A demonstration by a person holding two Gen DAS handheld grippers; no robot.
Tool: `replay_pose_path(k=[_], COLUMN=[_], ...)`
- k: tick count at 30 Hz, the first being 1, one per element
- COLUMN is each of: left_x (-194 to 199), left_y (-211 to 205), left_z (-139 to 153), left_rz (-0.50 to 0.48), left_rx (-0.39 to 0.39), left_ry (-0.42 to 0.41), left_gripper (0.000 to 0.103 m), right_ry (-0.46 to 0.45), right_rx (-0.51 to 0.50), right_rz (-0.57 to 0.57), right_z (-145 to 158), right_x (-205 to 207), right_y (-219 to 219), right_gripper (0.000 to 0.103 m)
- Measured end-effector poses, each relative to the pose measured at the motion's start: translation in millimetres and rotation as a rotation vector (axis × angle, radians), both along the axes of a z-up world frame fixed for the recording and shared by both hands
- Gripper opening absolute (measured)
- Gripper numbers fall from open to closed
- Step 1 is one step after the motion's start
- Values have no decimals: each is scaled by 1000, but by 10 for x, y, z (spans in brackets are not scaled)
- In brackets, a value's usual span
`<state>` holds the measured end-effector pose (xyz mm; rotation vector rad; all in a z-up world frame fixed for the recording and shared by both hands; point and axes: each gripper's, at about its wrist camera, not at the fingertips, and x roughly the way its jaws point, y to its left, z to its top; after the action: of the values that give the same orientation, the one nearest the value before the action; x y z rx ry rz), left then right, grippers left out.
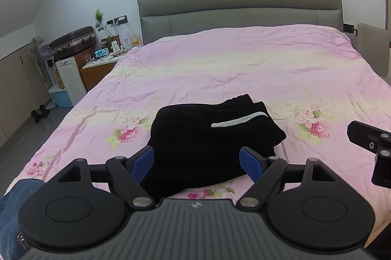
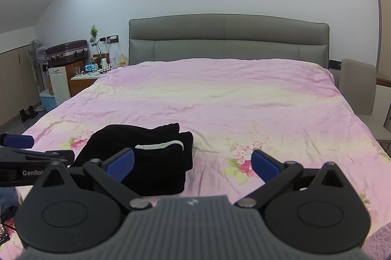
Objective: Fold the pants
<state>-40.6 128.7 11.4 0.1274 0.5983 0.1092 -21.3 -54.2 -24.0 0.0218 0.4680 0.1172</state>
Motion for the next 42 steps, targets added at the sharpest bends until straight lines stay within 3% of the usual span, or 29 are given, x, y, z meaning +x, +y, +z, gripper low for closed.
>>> replay_pose_path(k=[42], left_x=[31], left_y=[-5], left_z=[12], left_rz=[-23], left_rx=[-6], left_ry=[-1], left_gripper=[93], right_ry=[-11], right_rx=[-7], right_rz=[-14], right_z=[8], right_x=[-69], right_y=[-15], right_gripper=[98])
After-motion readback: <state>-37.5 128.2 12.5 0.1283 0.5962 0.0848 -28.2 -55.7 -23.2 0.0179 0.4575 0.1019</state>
